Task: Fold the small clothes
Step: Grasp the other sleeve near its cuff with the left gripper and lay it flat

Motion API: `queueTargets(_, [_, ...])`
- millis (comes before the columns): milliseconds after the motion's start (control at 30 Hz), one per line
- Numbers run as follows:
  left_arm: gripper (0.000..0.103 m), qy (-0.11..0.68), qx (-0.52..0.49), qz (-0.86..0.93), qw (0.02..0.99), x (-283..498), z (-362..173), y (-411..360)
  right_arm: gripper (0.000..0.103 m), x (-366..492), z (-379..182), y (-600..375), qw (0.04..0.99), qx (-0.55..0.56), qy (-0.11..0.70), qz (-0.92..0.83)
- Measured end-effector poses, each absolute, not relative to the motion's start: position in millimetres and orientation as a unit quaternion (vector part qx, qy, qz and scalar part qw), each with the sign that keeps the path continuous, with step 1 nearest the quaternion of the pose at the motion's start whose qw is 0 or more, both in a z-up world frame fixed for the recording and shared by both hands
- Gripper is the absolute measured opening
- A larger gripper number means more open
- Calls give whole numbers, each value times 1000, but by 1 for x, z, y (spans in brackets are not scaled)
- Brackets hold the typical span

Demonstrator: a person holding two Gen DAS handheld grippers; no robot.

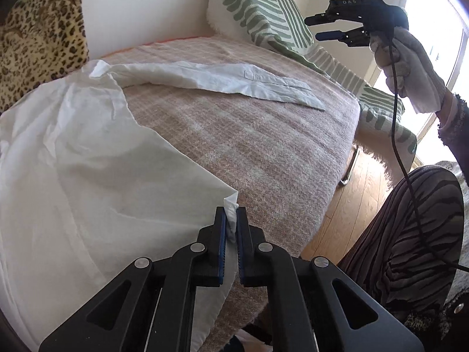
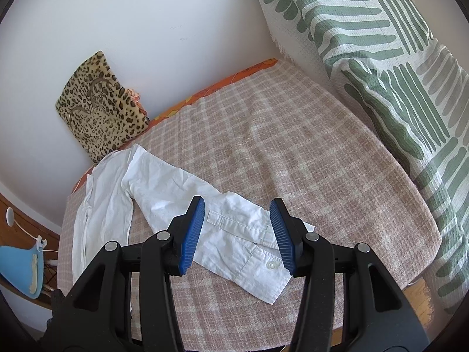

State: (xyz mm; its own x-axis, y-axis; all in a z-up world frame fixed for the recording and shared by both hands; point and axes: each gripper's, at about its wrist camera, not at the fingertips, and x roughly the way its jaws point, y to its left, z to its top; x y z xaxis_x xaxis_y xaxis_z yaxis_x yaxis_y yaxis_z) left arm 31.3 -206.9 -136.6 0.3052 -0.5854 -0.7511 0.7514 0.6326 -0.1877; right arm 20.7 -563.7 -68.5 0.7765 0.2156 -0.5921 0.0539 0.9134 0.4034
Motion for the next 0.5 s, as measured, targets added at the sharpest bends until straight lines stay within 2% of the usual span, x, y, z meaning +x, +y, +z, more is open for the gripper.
queueTargets(233, [7,427,165,-433,776,21,-137,-212,49,32,-88,-579,913,216,345,37])
queueTargets(300, [15,443,168,-432,768,20,-139,-214,49,36,-94,-582,911,215,350,35])
queueTargets(500, [16,418,152,-463,766,10,-116,-239,49,40,-109,-597,904,222,363,32])
